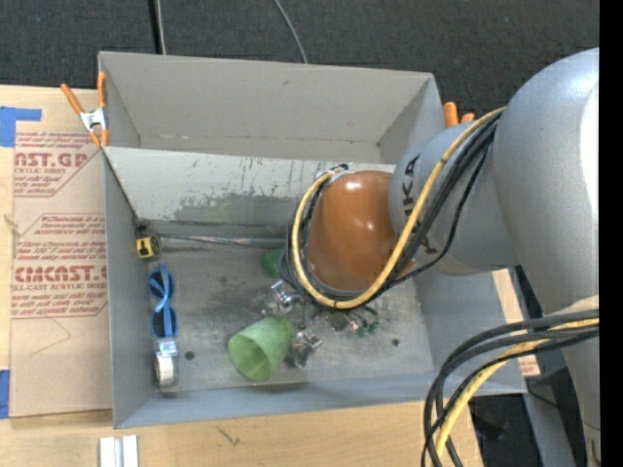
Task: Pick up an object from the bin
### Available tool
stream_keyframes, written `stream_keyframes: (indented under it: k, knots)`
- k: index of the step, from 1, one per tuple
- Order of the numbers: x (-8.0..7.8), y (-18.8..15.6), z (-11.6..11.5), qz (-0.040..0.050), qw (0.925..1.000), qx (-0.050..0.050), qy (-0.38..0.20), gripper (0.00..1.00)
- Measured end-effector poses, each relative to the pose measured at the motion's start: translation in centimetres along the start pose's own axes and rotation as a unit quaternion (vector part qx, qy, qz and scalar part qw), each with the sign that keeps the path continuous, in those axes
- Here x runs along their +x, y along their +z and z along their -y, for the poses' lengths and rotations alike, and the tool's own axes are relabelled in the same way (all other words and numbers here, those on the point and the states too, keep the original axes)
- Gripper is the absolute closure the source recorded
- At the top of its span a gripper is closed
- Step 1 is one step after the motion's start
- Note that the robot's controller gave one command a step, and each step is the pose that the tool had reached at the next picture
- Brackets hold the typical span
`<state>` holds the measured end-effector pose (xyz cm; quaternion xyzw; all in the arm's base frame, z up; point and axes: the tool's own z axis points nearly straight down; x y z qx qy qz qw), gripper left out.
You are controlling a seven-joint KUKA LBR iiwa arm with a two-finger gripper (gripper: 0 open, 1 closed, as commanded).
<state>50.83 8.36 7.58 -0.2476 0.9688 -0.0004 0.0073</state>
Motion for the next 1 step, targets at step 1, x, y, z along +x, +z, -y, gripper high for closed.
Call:
stream_keyframes:
  k: [1]
  knots:
    - [-1.83,-13.59,-3.55,-0.0022,1.0,-0.002,-0.003,1.0]
